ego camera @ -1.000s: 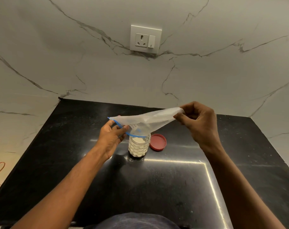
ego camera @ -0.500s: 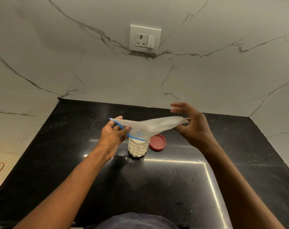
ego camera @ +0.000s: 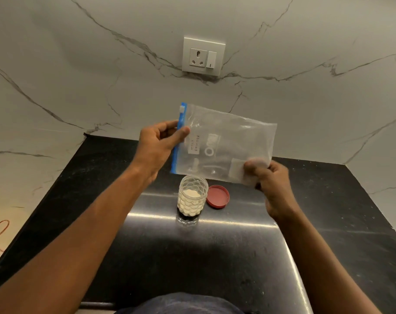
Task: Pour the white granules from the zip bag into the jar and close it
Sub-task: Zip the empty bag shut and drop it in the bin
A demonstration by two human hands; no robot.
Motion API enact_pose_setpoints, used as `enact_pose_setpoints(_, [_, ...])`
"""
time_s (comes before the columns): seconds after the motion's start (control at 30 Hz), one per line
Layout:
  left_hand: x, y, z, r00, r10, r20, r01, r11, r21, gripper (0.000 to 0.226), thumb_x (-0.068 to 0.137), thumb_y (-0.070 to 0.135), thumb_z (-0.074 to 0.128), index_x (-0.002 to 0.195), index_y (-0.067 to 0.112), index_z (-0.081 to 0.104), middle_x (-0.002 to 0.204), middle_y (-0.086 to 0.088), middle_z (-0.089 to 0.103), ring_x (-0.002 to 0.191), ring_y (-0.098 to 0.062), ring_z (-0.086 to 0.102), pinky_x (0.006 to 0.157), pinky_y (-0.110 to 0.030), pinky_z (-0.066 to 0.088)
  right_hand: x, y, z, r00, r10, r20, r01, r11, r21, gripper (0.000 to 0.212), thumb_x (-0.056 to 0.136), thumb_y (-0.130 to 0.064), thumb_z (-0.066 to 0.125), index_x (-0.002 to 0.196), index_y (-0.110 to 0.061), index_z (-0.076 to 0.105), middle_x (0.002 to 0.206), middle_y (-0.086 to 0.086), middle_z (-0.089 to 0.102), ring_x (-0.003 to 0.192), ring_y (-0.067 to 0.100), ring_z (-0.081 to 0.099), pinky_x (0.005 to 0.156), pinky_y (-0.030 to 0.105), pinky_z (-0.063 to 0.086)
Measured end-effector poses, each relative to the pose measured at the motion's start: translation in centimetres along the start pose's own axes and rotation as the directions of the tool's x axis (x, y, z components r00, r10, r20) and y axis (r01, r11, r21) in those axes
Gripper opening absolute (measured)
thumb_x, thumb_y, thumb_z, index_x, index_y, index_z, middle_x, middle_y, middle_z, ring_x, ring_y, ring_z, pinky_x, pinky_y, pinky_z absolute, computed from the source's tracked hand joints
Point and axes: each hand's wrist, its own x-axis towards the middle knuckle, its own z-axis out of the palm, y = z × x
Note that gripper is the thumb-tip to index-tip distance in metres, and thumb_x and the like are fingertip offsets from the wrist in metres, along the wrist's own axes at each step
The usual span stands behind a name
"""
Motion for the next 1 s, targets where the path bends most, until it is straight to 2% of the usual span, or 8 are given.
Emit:
enact_pose_setpoints(0.13, [1.0,3.7,-0.4,0.990,0.135,0.046,-0.143,0.948,0.285,0.035,0.084,0.050,0.075,0.108,0.024,0.078,0.095,0.002,0.080,0.090,-0.017,0.078,0.080,-0.027,0.065,-1.3,2.0,1.6,0.988,0.064,0.142,-0.063,0.998,-0.012,0.032,0.084,-0.010,0.081,0.113,-0.018,0.071,0.108,0.004,0.080,0.097,0.022,0.077,0.082,0.046,0.062])
enact_pose_setpoints(0.27, [1.3,5.7,-0.8,0.972,0.232,0.035,-0.219,0.845,0.488,0.029,0.090,0.042,0.080,0.108,0.019,0.082,0.088,0.000,0.079,0.076,-0.008,0.073,0.074,-0.022,0.060,-1.5,1.7,2.4,0.997,-0.015,0.081,0.011,0.999,0.047,0.067,0.076,-0.023,0.091,0.133,-0.024,0.055,0.114,0.004,0.075,0.102,0.019,0.075,0.073,0.027,0.060])
enact_pose_setpoints(0.43, [0.1,6.8,-0.2,0.962,0.253,0.107,-0.261,0.723,0.640,0.023,0.090,0.045,0.079,0.099,0.025,0.084,0.085,0.000,0.076,0.082,-0.020,0.071,0.089,-0.057,0.056,-1.5,-1.6,4.3,0.929,-0.369,0.011,0.364,0.911,-0.194,0.043,0.088,-0.036,0.082,0.124,-0.030,0.060,0.125,-0.005,0.067,0.114,0.009,0.065,0.085,0.029,0.058])
enact_pose_setpoints(0.57, [-0.8,7.0,0.7,0.937,0.314,0.150,-0.320,0.605,0.729,0.023,0.087,0.053,0.078,0.098,0.034,0.080,0.099,0.004,0.064,0.098,-0.014,0.056,0.091,-0.042,0.029,-1.3,-5.5,7.0,0.832,-0.546,0.104,0.555,0.815,-0.166,0.023,0.099,-0.029,0.069,0.121,-0.026,0.067,0.114,-0.013,0.071,0.106,0.001,0.068,0.075,0.020,0.059])
enact_pose_setpoints(0.63, [-1.0,7.6,0.8,0.931,0.316,0.184,-0.339,0.561,0.755,0.028,0.087,0.053,0.077,0.102,0.030,0.081,0.109,0.003,0.065,0.107,-0.016,0.057,0.097,-0.046,0.034,-1.3,-6.8,7.9,0.802,-0.592,0.080,0.597,0.791,-0.131,0.018,0.100,-0.023,0.069,0.118,-0.020,0.071,0.105,-0.009,0.075,0.099,0.005,0.071,0.072,0.019,0.058])
enact_pose_setpoints(0.73, [-1.0,8.7,0.4,0.918,0.294,0.266,-0.393,0.582,0.712,0.028,0.088,0.045,0.078,0.107,0.024,0.081,0.106,0.006,0.073,0.105,-0.016,0.067,0.103,-0.058,0.048,-1.3,-8.2,8.2,0.800,-0.595,0.077,0.599,0.799,-0.047,0.014,0.097,-0.014,0.073,0.110,-0.015,0.075,0.093,0.005,0.079,0.088,0.019,0.076,0.073,0.036,0.061])
enact_pose_setpoints(0.87, [-1.4,9.5,0.2,0.884,0.304,0.355,-0.463,0.673,0.576,0.044,0.086,0.051,0.071,0.117,0.020,0.079,0.104,0.010,0.077,0.098,-0.003,0.073,0.093,-0.027,0.060,-2.2,-9.4,8.2,0.840,-0.527,0.126,0.516,0.849,0.112,0.009,0.091,-0.005,0.077,0.099,-0.001,0.078,0.081,0.009,0.080,0.073,0.016,0.078,0.064,0.019,0.056])
enact_pose_setpoints(1.0, [-1.4,9.9,0.3,0.859,0.319,0.400,-0.503,0.671,0.544,0.032,0.090,0.045,0.068,0.114,0.027,0.077,0.101,0.015,0.076,0.096,0.000,0.072,0.087,-0.013,0.055,-3.1,-9.9,8.3,0.891,-0.394,0.225,0.362,0.917,0.171,0.013,0.092,-0.018,0.078,0.099,-0.007,0.076,0.087,0.010,0.081,0.074,0.029,0.080,0.061,0.030,0.059])
